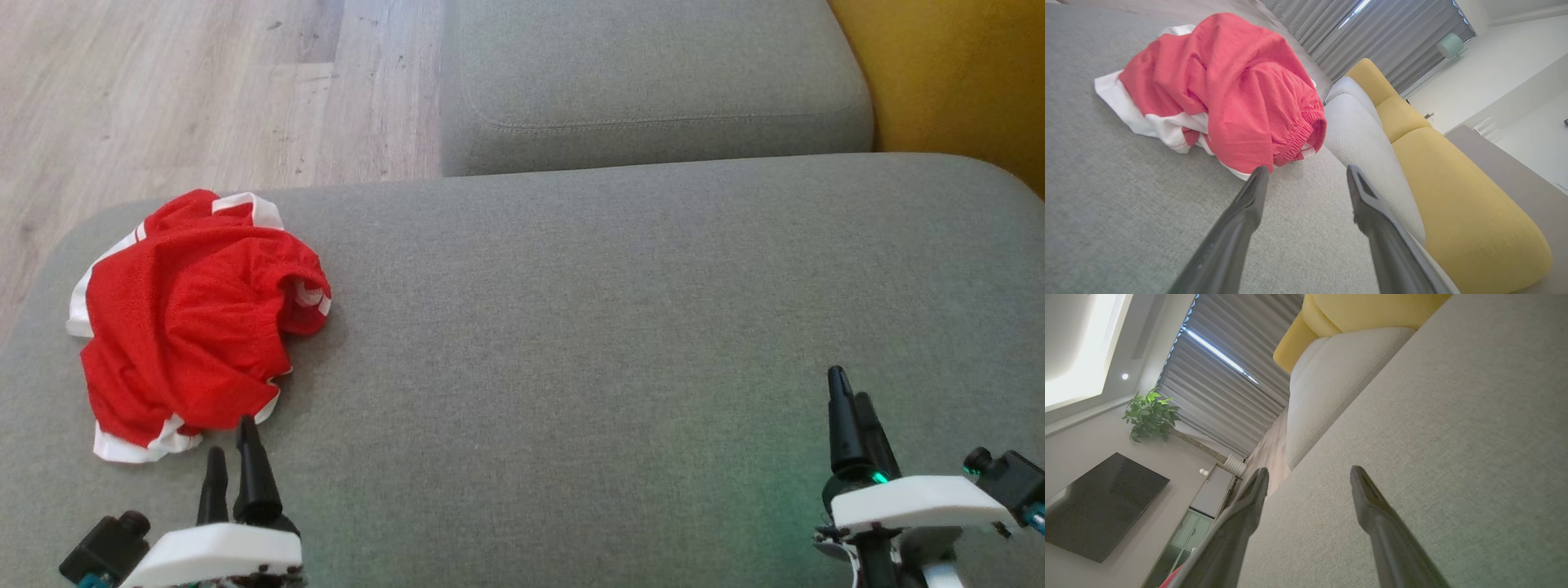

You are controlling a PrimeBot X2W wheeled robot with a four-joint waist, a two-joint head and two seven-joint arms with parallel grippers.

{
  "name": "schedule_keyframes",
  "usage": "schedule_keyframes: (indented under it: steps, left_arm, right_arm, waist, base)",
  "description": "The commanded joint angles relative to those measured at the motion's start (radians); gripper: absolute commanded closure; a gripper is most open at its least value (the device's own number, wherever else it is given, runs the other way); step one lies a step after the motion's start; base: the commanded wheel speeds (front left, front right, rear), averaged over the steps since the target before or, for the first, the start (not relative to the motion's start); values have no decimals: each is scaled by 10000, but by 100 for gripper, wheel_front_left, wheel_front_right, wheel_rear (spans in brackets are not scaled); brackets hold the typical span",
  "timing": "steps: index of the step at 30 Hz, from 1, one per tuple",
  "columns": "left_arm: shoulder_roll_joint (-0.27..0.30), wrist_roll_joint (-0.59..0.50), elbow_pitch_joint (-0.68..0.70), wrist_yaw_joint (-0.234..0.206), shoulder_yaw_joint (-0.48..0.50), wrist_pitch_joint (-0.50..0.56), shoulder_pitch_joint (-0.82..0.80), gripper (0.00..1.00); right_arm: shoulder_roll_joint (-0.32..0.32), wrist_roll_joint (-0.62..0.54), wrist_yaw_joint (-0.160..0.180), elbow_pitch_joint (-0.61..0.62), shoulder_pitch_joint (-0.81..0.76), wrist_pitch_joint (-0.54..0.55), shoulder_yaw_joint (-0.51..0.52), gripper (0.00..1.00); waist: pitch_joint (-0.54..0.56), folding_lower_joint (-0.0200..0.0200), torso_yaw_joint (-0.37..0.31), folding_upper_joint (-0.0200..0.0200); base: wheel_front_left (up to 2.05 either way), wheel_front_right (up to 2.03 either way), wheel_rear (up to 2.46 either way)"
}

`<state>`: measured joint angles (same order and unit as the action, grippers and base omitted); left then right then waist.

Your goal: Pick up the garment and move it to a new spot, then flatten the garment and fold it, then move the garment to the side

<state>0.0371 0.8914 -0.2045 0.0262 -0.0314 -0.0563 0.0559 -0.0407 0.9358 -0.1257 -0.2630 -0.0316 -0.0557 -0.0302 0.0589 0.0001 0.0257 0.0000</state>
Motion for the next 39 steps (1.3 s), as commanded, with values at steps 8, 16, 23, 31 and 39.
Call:
schedule_keyframes:
  steps: [8, 16, 23, 31, 39]
  left_arm:
    - [92, -1279, 665, -178, -39, -338, -156, 0]
    - [97, -2172, 832, -279, -162, -545, -108, 0]
    - [102, -3121, 957, -349, -297, -754, -39, 0]
    - [107, -4215, 1176, -466, -438, -991, 39, 0]
    - [128, -5270, 1304, -629, -576, -1228, 104, 0]
  right_arm:
    - [-61, -1221, -31, 570, 267, -357, -415, 0]
    - [-65, -2204, -34, 511, 241, -563, -532, 0]
    - [-69, -3192, -36, 468, 196, -769, -628, 0]
    - [-74, -4215, -38, 480, 193, -1005, -837, 0]
    - [-78, -5225, -41, 571, 186, -1240, -1004, 0]
  waist:
    - [55, -1, 67, 0]
    - [107, -1, 119, 0]
    - [204, -1, 144, 0]
    - [265, -1, 120, 0]
    - [310, -1, 122, 0]
  base:
    - [0, 0, 0]
    - [0, 0, 0]
    - [0, 0, 0]
    - [0, 0, 0]
    - [0, 0, 0]
